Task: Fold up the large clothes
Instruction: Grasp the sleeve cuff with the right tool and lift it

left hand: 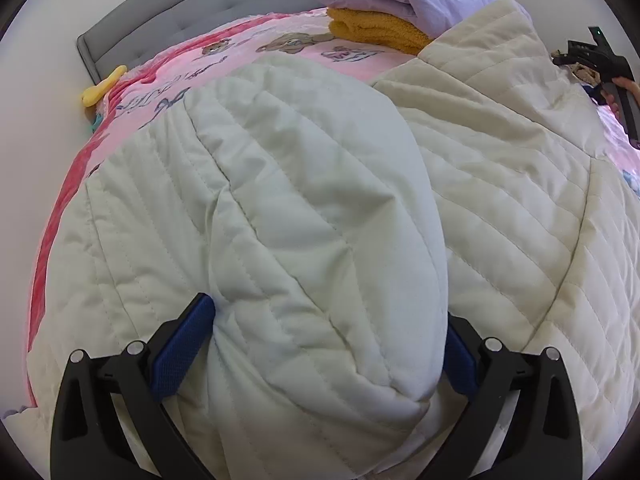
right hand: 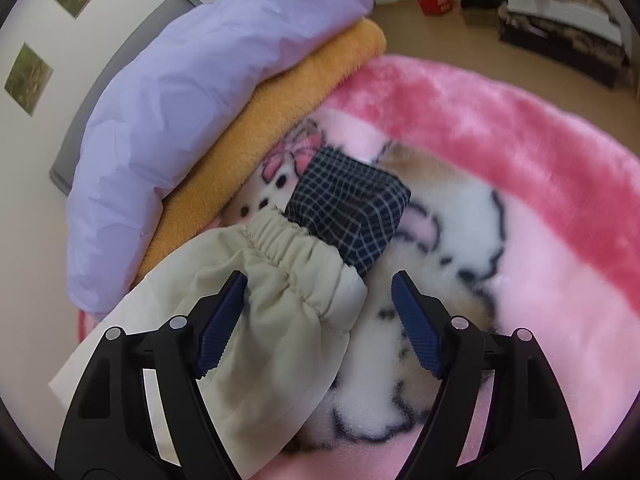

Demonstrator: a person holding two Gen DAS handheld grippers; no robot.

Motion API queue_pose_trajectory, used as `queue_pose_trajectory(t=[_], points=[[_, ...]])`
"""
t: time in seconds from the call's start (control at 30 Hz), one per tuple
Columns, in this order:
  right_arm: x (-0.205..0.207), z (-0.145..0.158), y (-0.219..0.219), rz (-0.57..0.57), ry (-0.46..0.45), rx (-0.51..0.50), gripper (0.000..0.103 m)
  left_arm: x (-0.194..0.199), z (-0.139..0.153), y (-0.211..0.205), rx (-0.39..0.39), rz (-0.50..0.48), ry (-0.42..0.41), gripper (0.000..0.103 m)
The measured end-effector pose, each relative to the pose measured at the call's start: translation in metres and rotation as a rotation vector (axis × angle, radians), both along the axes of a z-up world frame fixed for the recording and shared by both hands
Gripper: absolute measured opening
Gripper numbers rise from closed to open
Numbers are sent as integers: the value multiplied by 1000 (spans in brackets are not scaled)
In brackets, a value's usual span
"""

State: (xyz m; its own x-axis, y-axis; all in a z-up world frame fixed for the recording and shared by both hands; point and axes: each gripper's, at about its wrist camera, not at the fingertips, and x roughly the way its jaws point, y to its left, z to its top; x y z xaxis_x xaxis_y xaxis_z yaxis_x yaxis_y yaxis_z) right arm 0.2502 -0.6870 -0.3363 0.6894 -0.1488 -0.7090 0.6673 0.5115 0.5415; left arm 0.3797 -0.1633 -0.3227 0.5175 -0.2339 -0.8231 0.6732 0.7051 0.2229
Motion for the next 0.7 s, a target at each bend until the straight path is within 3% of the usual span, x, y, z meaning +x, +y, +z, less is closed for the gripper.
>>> queue_pose_trajectory(t=[0.1, 0.13, 0.37, 0.5, 0.7], points=[[2, -13, -6, -8, -79, 98, 68, 2, -1, -3, 11, 3, -4, 99], [3, -15, -8, -13, -112, 116, 59, 2, -1, -4, 13, 5, -5, 99], [-17, -9, -6, -66, -242, 171, 37, 2, -2, -9, 17, 18, -7, 99], [-51, 38, 16, -117, -337, 64, 35, 1, -3, -8, 18, 17, -6, 99], [-96, 164, 92, -9, -449, -247, 33, 2, -4, -10, 21, 21, -17, 99]])
